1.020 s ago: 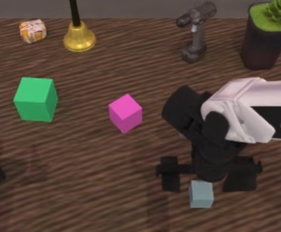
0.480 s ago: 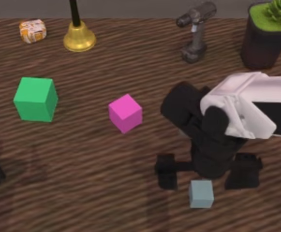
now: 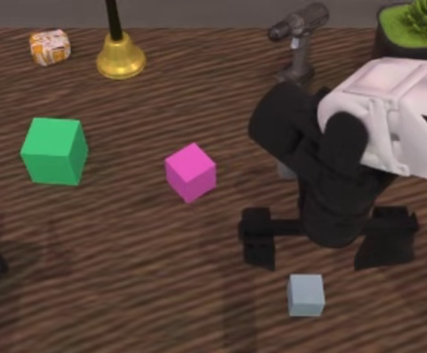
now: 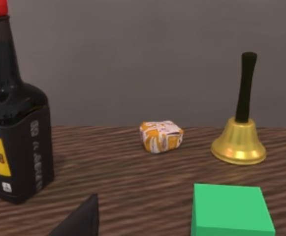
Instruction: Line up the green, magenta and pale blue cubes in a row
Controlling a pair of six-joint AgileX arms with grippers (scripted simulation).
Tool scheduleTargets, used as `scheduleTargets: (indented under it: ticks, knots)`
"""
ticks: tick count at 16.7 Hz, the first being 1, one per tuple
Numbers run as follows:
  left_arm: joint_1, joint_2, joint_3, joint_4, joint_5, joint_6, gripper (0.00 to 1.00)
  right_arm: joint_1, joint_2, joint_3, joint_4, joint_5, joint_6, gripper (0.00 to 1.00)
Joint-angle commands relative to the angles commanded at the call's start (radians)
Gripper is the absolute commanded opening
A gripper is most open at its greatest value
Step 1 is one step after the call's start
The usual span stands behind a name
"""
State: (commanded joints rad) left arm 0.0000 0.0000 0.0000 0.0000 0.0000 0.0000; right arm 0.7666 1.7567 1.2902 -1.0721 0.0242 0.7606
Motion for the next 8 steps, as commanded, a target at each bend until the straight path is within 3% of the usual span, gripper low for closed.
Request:
scheduleTargets:
  ticks: [8]
  knots:
    - [-0.056,0.116,0.147,-0.107,0.018,0.036,1.00,0.006,-0.106,-0.099,0.070,-0.006,-0.049,1.00]
